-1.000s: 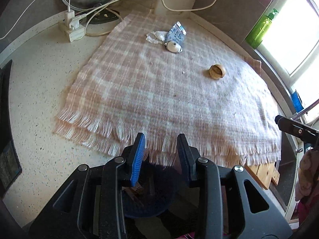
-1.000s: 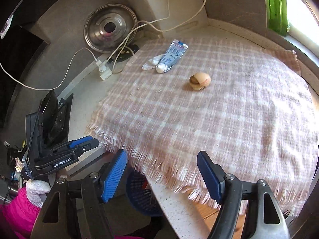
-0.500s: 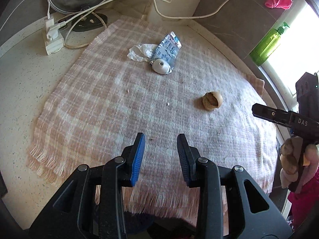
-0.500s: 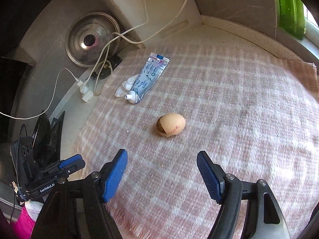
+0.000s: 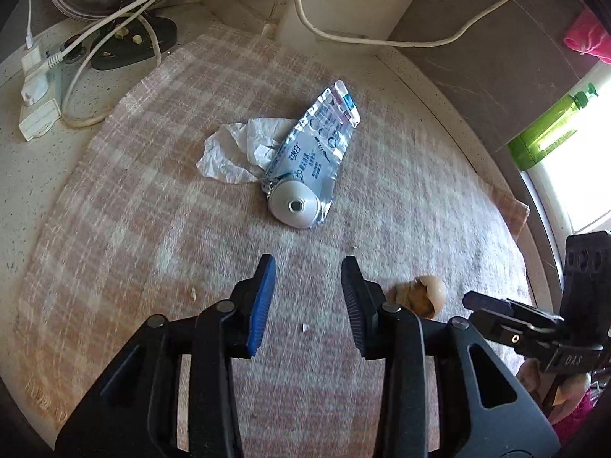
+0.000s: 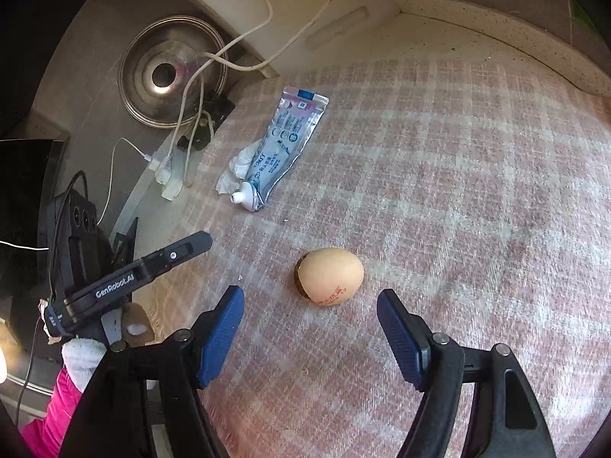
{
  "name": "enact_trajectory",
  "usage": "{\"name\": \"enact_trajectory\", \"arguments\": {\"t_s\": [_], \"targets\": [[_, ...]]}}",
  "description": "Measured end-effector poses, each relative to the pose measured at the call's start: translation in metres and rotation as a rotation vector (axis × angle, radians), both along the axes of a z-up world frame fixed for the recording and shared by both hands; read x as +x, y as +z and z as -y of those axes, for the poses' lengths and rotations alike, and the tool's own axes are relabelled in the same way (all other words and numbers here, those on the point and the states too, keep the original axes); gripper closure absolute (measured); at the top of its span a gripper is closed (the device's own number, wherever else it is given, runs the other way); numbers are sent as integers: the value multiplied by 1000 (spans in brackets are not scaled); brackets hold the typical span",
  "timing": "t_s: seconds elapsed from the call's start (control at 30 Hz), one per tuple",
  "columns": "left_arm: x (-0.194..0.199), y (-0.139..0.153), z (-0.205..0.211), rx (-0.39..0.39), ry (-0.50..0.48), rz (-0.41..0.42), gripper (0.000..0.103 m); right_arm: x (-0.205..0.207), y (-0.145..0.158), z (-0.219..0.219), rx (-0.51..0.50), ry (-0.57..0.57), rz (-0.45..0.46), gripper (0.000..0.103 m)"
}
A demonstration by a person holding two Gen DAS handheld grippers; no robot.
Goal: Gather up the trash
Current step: 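Grasp the toothpaste tube with the left tool while the right tool grasps the egg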
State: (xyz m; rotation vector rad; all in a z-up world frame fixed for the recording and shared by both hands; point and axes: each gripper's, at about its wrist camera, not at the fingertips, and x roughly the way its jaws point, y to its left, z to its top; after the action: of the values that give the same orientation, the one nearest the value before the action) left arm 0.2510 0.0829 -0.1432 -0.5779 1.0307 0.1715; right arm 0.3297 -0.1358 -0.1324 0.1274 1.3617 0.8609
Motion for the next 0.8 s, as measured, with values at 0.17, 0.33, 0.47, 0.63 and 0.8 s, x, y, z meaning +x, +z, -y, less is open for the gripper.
{"name": "enact_trajectory", "arguments": {"t_s": [0.17, 0.33, 0.47, 0.63, 0.8], "targets": [[21, -9, -10, -17, 24, 2, 50, 9, -10, -3, 13, -6, -34, 28], [39, -17, -13, -16, 16, -14, 50, 13, -16, -3, 37, -13, -73, 28], [46, -24, -13, -20, 8, -26, 50, 14, -20, -2, 50, -14, -91, 28], [52, -31, -13, -11, 7, -31, 50, 13, -25, -8, 44, 10, -89, 28], [56, -34, -15, -9, 15, -25, 52, 14, -33, -9, 44, -4, -107, 34]]}}
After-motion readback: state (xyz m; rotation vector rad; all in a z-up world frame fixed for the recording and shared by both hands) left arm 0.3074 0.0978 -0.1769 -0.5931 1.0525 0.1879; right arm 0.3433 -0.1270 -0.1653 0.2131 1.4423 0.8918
